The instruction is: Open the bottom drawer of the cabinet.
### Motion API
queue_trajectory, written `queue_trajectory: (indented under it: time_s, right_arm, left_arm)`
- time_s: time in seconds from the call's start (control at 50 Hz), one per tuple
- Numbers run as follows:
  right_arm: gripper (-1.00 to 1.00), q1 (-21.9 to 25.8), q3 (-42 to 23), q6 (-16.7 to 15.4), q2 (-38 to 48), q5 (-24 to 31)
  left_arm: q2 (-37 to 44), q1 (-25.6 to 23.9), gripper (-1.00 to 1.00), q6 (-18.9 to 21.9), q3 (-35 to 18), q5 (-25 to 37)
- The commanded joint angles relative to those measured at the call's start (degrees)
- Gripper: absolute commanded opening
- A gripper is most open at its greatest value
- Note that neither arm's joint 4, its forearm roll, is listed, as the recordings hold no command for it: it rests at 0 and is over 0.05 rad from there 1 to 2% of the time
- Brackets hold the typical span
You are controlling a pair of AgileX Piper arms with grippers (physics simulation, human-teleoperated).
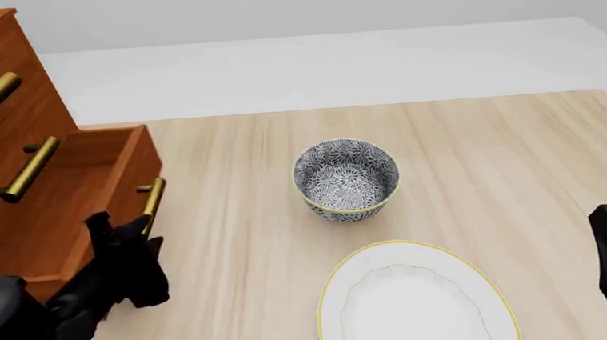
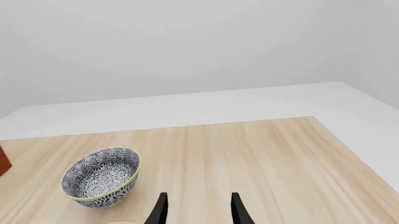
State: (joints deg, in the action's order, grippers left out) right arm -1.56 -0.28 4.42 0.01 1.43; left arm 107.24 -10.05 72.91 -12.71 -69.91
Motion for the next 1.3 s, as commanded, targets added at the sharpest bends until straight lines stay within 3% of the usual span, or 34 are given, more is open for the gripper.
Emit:
queue_trajectory:
  time_s: [0.02, 0.76, 0.78, 1.3]
  right_arm:
    - [1.00, -0.06, -0.01, -0.01, 0.00, 0.06]
    - [1.00, 0.03, 0.18, 0.14, 0.00, 0.05]
    - [1.00, 0.05, 0.21, 0.11, 0.00, 0.04]
    - [1.00, 0.05, 0.19, 0.10, 0.00, -0.01]
  left_arm:
    - [4.17, -4.88, -1.00, 0.56, -7.76, 0.01]
    - [4.31, -4.64, -1.00, 0.79, -8.05, 0.01]
    - [3.81, -4.73, 1.00, 0.64, -7.94, 0.01]
    - [3.24, -4.97, 1.00, 1.19, -7.61, 0.01]
